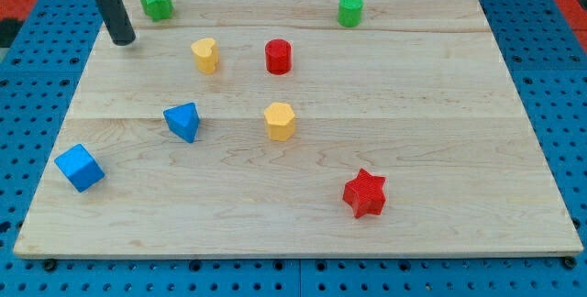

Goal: Move yellow hexagon into red circle

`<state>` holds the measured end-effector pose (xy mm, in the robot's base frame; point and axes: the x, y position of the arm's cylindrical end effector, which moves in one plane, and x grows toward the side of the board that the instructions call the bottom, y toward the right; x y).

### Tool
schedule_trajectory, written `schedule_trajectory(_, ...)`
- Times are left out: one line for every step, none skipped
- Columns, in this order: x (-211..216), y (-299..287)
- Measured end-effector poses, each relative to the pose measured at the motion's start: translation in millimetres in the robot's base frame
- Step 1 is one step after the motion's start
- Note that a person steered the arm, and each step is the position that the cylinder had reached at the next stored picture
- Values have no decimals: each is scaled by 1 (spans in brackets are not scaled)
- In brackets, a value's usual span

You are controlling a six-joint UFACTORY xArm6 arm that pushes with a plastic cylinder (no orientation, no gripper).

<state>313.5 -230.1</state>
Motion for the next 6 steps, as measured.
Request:
schedule_trajectory(50, 41)
schedule_trajectory(74, 89)
schedule_trajectory(76, 106)
schedule_trajectory(83, 139)
schedule_trajectory(121, 166)
schedule_trajectory(174, 152)
